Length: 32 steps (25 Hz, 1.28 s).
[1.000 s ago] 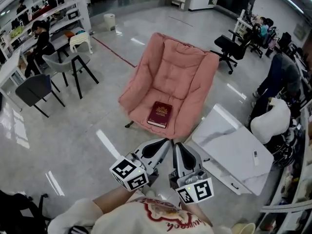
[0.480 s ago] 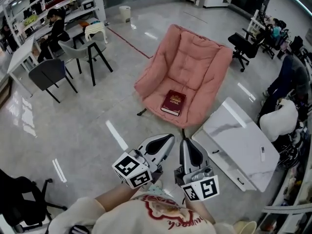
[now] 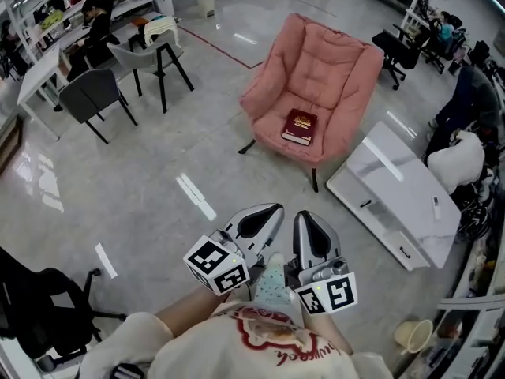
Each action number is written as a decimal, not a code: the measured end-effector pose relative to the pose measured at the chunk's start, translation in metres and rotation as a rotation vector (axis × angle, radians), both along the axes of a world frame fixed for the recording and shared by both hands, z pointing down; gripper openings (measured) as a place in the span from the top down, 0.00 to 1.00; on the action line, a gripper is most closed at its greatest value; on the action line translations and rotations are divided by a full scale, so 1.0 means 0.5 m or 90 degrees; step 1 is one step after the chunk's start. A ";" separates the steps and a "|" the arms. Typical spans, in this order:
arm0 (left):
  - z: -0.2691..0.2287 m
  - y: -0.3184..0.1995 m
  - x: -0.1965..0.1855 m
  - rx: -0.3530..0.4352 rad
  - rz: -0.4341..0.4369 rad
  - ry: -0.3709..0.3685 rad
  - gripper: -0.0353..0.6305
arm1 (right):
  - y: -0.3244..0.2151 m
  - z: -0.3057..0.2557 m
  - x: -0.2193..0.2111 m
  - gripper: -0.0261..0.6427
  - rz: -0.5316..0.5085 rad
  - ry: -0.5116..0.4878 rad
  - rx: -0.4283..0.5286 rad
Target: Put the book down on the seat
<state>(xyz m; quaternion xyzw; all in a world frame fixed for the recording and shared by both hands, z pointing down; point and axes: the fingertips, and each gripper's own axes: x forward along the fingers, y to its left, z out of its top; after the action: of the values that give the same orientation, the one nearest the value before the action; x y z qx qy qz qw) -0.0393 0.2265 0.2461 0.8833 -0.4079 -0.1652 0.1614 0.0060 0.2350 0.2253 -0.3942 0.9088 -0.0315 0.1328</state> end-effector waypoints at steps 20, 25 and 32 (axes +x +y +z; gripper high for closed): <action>-0.042 0.298 0.050 0.026 0.048 -0.007 0.94 | 0.322 -0.047 0.040 0.96 0.045 0.049 0.035; -0.046 0.309 0.066 0.026 0.050 -0.004 0.94 | 0.331 -0.053 0.056 0.96 0.042 0.049 0.036; -0.058 0.322 0.070 0.036 0.044 -0.004 0.94 | 0.348 -0.061 0.056 0.96 0.035 0.054 0.045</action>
<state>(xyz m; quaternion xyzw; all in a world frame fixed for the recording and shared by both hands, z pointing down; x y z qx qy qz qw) -0.0045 0.3874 0.2174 0.9015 -0.3731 -0.1680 0.1407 0.0339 0.4092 0.1949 -0.4153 0.9030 0.0212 0.1084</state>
